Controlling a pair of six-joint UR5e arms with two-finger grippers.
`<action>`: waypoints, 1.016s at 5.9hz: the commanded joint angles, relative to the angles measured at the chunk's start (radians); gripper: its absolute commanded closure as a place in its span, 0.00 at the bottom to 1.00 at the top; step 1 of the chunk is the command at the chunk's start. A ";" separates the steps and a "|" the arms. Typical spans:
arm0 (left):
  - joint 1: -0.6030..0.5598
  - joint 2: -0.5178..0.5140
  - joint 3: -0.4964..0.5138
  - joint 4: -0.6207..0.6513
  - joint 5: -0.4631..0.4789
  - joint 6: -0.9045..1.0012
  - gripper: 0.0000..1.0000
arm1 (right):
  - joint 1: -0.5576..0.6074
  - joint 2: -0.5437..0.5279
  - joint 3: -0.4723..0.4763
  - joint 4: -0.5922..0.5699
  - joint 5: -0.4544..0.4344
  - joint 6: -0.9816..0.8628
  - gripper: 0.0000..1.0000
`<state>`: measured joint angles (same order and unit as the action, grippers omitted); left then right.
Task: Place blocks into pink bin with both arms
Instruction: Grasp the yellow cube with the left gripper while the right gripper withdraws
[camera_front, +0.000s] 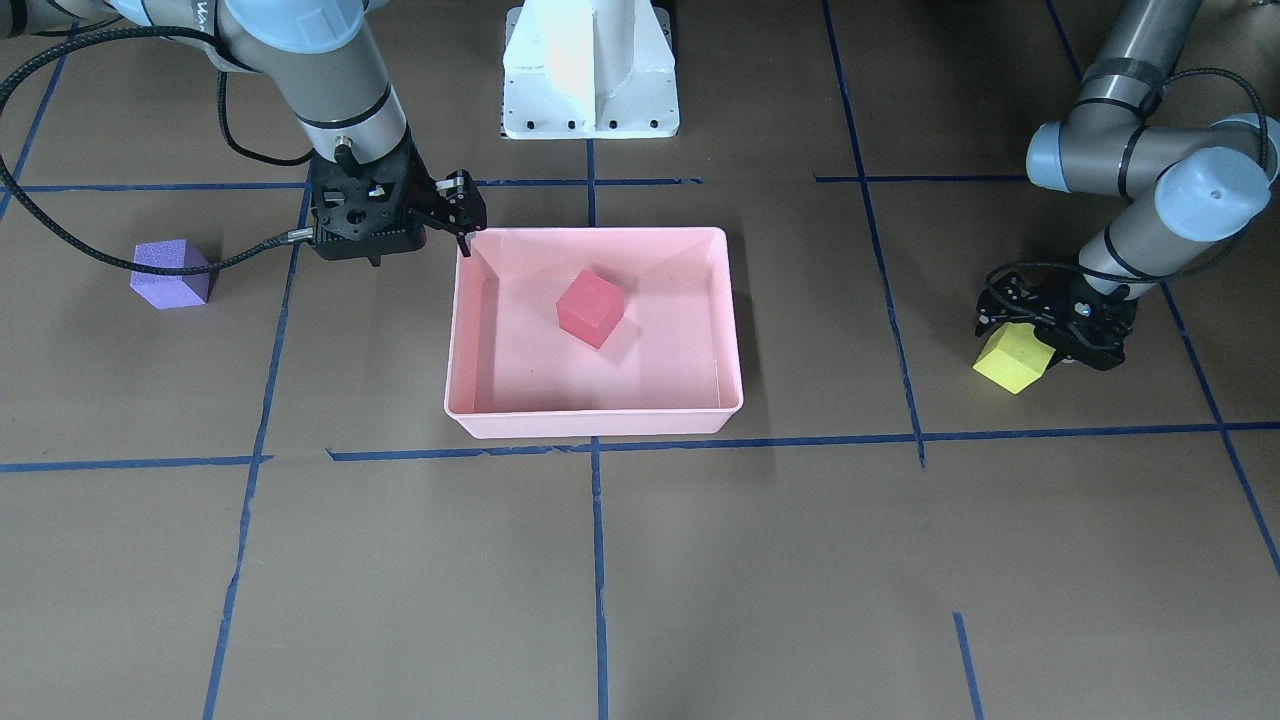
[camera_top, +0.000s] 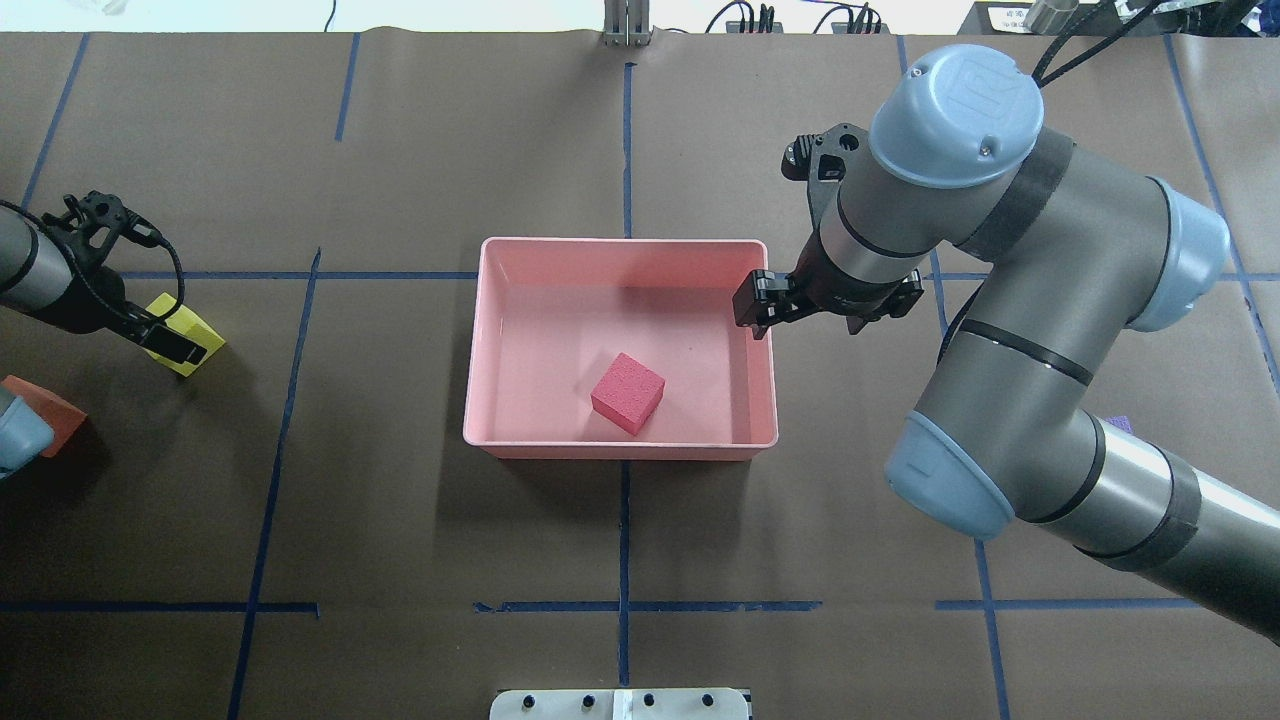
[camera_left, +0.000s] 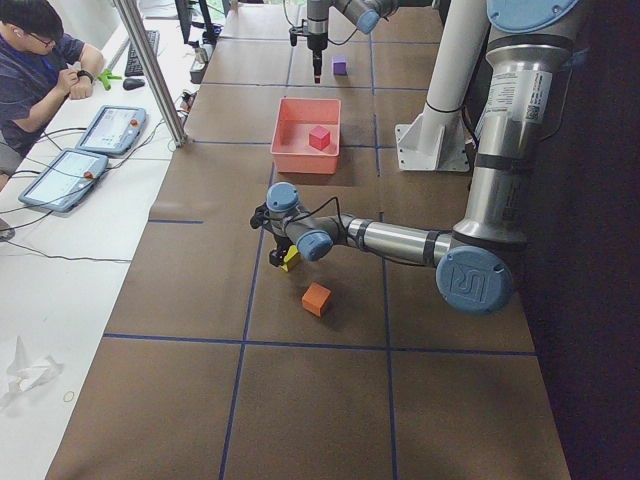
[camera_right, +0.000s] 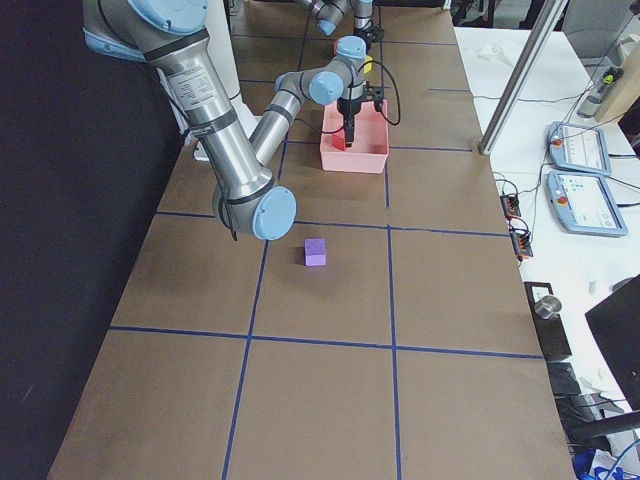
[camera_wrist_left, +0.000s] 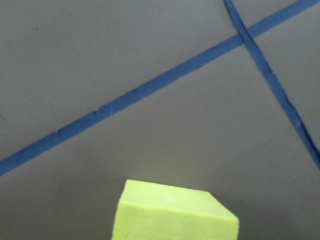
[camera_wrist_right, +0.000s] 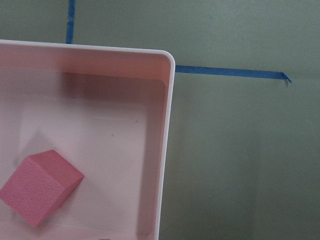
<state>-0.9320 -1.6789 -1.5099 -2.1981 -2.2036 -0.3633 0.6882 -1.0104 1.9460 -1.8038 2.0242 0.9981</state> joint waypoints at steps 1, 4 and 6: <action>0.009 -0.007 -0.003 0.004 0.004 -0.003 0.62 | 0.002 -0.002 0.001 0.001 0.002 -0.001 0.00; -0.019 -0.065 -0.117 0.047 0.005 -0.192 0.63 | 0.022 -0.013 0.010 0.001 0.004 -0.080 0.00; -0.016 -0.186 -0.299 0.334 0.010 -0.351 0.63 | 0.107 -0.132 0.054 0.004 0.068 -0.291 0.00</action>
<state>-0.9492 -1.8050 -1.7222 -2.0027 -2.1954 -0.6403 0.7488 -1.0890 1.9848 -1.8008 2.0507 0.8045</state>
